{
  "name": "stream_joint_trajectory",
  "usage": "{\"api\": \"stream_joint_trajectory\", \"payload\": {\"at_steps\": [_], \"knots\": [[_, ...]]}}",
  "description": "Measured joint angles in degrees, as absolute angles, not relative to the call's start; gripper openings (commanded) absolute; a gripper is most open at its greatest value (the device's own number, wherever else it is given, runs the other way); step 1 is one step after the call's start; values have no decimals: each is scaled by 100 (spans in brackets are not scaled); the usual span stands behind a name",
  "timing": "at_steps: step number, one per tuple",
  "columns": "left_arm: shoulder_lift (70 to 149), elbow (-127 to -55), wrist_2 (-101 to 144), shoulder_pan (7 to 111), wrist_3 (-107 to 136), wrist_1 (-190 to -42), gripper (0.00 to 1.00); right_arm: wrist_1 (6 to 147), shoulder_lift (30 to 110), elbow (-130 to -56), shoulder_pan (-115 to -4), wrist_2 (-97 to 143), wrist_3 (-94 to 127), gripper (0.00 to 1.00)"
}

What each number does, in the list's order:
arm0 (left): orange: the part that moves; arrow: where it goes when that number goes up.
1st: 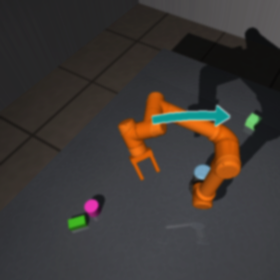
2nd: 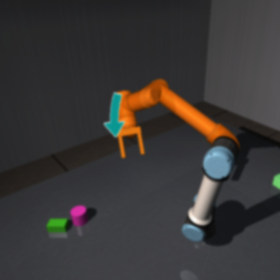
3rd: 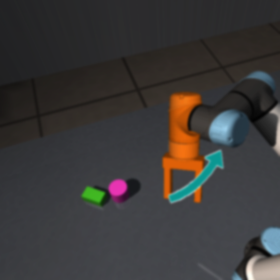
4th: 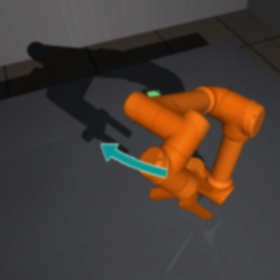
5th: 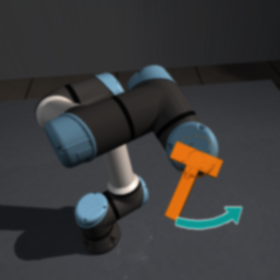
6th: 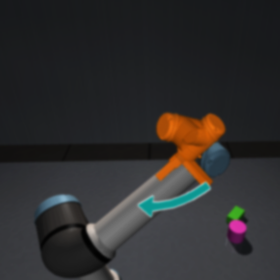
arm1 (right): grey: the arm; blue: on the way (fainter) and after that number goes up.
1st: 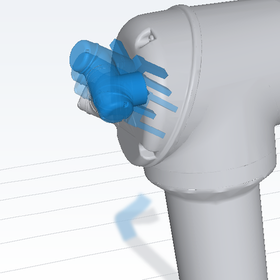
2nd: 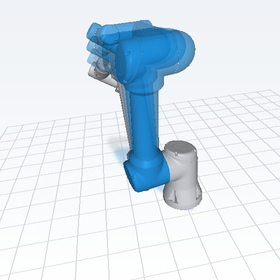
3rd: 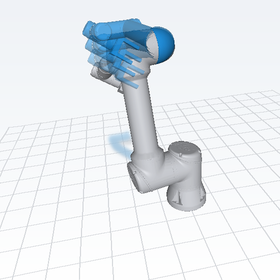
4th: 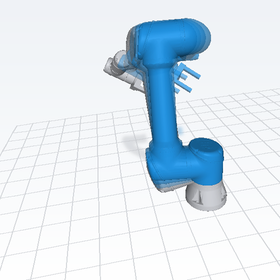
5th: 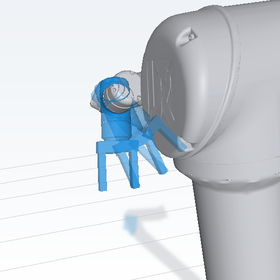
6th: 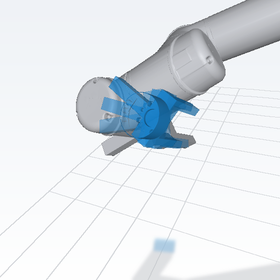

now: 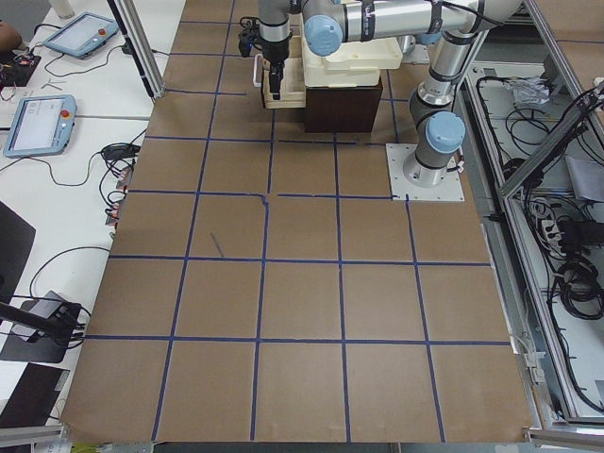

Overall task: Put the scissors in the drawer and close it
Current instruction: 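Lower the scissors into the drawer with the right gripper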

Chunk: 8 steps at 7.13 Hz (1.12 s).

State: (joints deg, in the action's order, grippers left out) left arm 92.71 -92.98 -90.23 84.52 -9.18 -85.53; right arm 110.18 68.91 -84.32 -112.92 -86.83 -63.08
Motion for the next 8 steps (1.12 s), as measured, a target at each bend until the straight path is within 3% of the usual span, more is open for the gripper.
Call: {"api": "stream_joint_trajectory", "payload": {"at_steps": [8], "knots": [[9284,-9385,-9044,8480,-996,-8573,100,11035,6866,-8639,-11451,-8709,-6122,2]]}}
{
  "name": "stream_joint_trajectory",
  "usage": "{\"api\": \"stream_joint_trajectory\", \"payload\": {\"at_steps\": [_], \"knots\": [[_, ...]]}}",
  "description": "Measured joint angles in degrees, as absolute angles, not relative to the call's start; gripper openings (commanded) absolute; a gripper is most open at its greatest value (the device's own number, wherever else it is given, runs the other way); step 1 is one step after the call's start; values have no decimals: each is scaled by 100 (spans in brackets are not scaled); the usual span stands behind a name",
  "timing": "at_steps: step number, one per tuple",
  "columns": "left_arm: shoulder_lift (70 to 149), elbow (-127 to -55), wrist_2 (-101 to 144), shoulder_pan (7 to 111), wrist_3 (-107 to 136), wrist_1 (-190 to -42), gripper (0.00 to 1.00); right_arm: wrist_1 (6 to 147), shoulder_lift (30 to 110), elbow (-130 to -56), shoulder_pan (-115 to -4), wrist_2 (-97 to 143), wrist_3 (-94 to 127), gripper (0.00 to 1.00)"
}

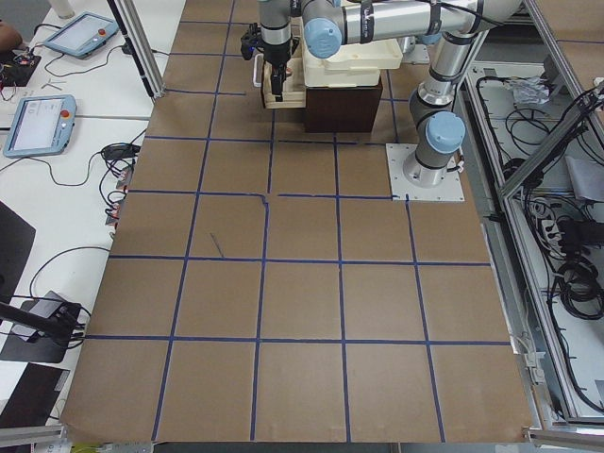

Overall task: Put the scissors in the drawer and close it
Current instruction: 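Lower the scissors into the drawer with the right gripper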

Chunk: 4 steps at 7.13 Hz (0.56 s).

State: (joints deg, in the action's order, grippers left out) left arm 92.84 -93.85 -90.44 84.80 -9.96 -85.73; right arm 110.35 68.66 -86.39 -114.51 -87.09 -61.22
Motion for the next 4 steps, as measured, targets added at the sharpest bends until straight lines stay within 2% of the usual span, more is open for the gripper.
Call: {"api": "stream_joint_trajectory", "payload": {"at_steps": [4], "knots": [[9297,-9381,-9047,8440,-991,-8575,100,11005,6774,-8642,-11564,-8737,-6024,3]]}}
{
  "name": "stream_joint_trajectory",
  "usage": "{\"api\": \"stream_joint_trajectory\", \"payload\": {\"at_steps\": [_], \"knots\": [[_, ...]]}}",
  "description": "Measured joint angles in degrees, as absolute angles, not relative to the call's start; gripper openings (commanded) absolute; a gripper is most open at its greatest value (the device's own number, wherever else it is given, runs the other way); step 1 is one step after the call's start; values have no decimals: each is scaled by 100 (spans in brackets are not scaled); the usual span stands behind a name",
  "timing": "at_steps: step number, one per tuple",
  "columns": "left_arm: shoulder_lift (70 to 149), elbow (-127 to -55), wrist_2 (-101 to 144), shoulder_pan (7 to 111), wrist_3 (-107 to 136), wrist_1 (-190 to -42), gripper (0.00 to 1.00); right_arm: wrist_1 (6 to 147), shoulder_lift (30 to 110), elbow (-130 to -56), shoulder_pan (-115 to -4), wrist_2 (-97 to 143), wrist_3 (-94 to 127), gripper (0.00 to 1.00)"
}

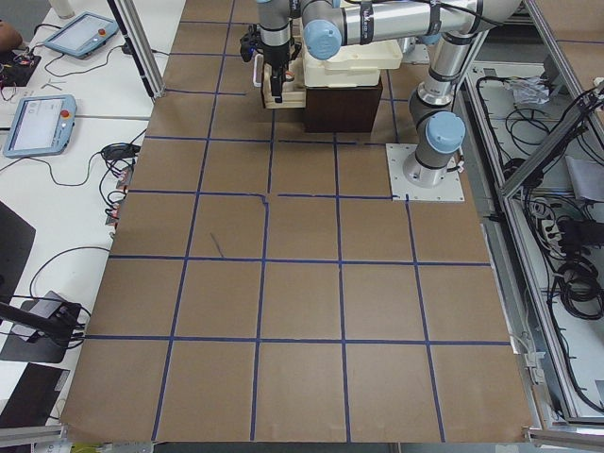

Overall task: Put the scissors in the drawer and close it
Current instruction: 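Lower the scissors into the drawer with the right gripper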

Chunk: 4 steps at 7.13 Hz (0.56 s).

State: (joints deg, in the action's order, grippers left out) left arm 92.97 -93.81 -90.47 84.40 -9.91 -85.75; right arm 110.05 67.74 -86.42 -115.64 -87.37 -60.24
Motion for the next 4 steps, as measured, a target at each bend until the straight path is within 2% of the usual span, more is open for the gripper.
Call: {"api": "stream_joint_trajectory", "payload": {"at_steps": [4], "knots": [[9299,-9385,-9042,8437,-975,-8602,100,11049,6699,-8674,-11575,-8737,-6066,7]]}}
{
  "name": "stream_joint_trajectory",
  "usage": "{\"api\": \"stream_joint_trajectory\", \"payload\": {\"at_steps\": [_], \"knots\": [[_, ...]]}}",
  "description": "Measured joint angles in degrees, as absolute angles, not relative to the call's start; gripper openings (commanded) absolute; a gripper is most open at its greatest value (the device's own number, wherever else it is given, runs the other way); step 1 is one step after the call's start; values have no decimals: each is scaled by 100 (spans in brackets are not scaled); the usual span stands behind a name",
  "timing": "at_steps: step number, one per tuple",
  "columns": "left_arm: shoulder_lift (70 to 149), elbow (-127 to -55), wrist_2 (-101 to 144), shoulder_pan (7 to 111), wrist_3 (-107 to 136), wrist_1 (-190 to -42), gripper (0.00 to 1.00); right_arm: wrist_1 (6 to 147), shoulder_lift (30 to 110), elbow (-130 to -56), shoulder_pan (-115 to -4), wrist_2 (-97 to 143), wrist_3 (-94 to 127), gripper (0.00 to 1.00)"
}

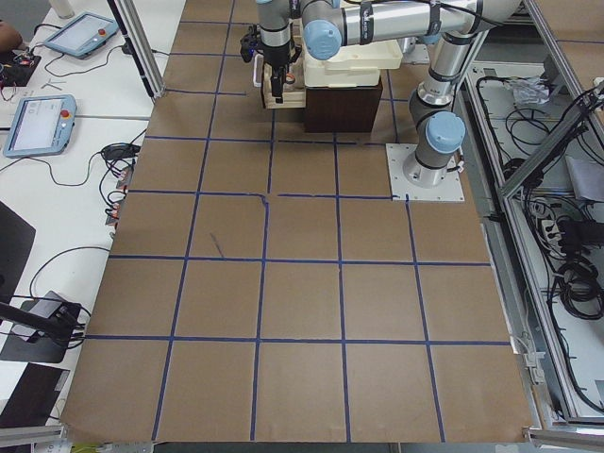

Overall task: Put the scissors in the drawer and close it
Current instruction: 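Lower the scissors into the drawer with the right gripper, then open the right gripper to release the scissors and raise it away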

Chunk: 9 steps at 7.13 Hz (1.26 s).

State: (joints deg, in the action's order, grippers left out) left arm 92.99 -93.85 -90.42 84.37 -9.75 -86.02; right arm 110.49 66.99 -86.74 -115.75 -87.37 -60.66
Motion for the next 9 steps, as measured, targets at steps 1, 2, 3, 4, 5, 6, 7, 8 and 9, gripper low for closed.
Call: {"api": "stream_joint_trajectory", "payload": {"at_steps": [1,2,3,4,5,6,7,8,9], "knots": [[9323,-9353,-9044,8435,-948,-8592,100,11049,6680,-8680,-11575,-8736,-6063,8],[9391,-9271,-9040,8432,-913,-8568,100,11049,6663,-8696,-11575,-8736,-6062,11],[9474,-9158,-9028,8430,-901,-8543,100,11054,6647,-8722,-11574,-8737,-6066,16],[9554,-9049,-9010,8429,-921,-8521,100,11056,6643,-8744,-11570,-8738,-6041,44],[9666,-8967,-8985,8429,-962,-8369,100,11056,6642,-8755,-11569,-8740,-6003,55],[9814,-8866,-8941,8435,-1036,-8088,100,11058,6639,-8757,-11571,-8737,-6002,64],[9977,-8749,-8887,8446,-1212,-7854,100,11064,6637,-8750,-11572,-8732,-6011,69],[10144,-8661,-8841,8454,-1391,-7652,100,11070,6644,-8731,-11570,-8729,-6026,71],[10292,-8620,-8692,8459,-1410,-7508,100,11071,6665,-8690,-11565,-8728,-6040,69]]}}
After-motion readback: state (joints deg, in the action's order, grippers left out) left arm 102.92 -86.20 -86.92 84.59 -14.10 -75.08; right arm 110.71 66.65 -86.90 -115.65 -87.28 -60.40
